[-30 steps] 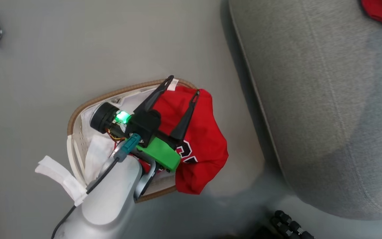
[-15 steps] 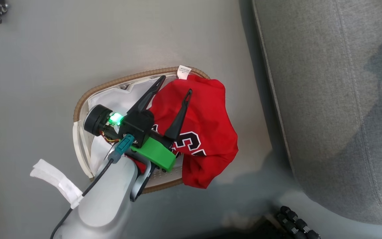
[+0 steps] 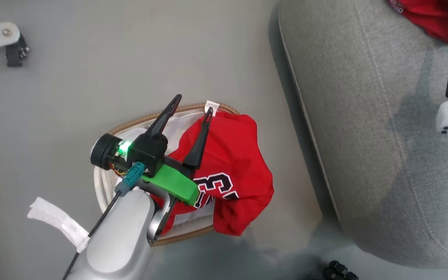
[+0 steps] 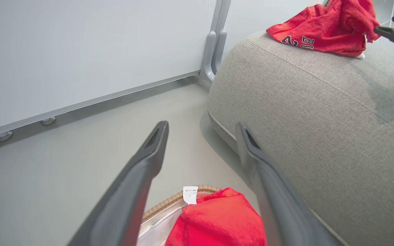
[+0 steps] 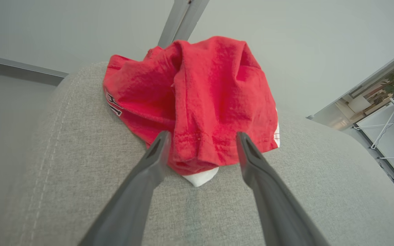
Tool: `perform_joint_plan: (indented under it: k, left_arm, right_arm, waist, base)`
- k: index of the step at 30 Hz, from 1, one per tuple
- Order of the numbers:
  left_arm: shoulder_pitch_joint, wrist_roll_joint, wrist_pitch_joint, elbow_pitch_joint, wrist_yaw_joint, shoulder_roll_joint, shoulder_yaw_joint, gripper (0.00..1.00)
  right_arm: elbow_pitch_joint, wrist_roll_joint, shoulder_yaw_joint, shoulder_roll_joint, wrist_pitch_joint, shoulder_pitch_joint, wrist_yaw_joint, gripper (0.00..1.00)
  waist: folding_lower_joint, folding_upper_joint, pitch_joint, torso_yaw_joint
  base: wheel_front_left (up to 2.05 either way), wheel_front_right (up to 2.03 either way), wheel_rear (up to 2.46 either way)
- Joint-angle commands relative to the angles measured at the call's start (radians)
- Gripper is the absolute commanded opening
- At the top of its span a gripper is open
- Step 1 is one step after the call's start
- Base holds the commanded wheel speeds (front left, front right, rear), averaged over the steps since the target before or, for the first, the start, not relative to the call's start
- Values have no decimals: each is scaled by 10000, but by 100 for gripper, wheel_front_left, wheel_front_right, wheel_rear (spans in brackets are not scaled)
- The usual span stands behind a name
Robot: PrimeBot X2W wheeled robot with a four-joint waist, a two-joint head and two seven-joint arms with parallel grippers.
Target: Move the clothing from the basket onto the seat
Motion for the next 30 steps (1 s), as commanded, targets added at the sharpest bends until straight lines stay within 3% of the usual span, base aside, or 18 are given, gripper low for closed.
perform_joint_plan:
  k: [1,8,24,30]
  left_arm:
    - [230,-74,5,-26,-32,-10,110,100]
    - [926,-196,5,-104,-32,-234,1084,100]
    - [3322,-147,5,-257,61,-576,3841,100]
    - [4150,-362,5,-331,126,-610,4458,100]
  right_arm:
    - [-46,76,96,-71,-3,217,-14,100]
    - [-313,377,800,-74,-3,549,-14,100]
    - [-710,1491,2054,1201,-3,2278,-14,100]
    - [-787,2793,2930,1229,-3,3338,-14,100]
  waist:
    - [-1,0,-866,193]
    - [-1,0,-2256,477]
    - [-1,0,-4392,872]
    - [-1,0,-4870,1029]
  base:
    - [0,0,0]
    - [0,0,0]
    - [0,0,0]
    - [0,0,0]
